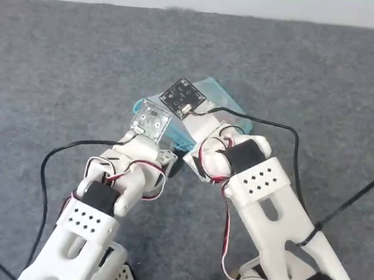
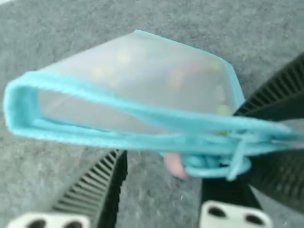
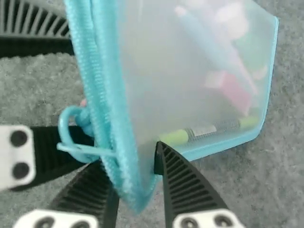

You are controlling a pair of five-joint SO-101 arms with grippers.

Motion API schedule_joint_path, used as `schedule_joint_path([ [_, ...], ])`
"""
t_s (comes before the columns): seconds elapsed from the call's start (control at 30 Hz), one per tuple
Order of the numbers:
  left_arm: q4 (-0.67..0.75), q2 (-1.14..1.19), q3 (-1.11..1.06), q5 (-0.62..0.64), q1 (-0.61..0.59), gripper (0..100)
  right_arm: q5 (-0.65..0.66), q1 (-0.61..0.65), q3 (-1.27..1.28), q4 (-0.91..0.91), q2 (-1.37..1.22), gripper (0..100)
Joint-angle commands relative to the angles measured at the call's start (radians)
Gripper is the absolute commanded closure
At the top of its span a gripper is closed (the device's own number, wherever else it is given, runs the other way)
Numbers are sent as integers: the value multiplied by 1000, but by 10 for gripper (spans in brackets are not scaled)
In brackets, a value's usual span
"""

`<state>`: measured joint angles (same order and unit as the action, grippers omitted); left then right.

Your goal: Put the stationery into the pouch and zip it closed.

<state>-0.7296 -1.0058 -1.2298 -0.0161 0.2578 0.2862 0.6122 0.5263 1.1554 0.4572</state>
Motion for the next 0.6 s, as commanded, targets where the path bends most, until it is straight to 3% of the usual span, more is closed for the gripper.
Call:
schedule_joint_path([
  [0.0,32,-3,16,-8,12,850,-9,25,9,-12,42,991],
  [0.17,34,-5,16,-12,5,995,11,8,23,-12,42,991],
  [0.37,34,-6,12,-15,-14,990,20,-73,86,-47,44,991],
  [0.57,61,-3,21,-14,-189,990,66,-116,141,-88,44,991],
])
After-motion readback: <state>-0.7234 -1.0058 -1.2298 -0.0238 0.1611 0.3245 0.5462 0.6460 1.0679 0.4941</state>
